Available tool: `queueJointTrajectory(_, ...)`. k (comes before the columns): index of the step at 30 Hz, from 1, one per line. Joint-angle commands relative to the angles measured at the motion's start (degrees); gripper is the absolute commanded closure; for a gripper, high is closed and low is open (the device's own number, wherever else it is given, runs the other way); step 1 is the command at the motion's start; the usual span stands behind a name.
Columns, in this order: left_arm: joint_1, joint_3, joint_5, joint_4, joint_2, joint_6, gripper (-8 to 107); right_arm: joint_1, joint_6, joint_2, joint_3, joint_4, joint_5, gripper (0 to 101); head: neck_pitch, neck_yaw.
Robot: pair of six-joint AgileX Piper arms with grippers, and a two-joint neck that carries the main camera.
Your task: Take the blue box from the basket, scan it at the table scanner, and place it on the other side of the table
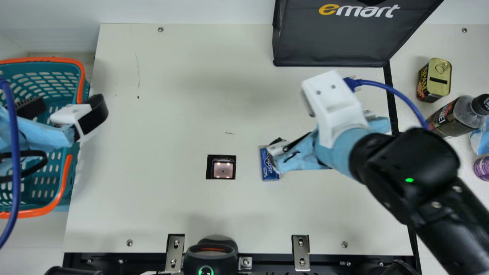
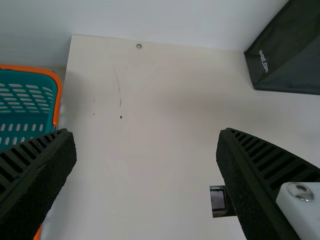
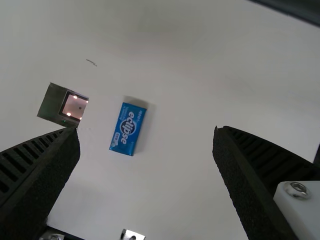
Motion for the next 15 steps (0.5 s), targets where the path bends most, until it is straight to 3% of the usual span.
queueJointTrajectory(1, 0.0, 0.0, 0.0, 0.0, 0.0, 0.0, 9, 2.1, 5.9, 1.5, 0.2, -0.7, -0.3, 6, -1.6, 0.0)
queueJointTrajectory(15, 0.0, 0.0, 0.0, 0.0, 0.0, 0.0, 9, 6.8, 18.9, 8.3, 4.4, 0.0, -6.6, 6, -1.6, 0.0)
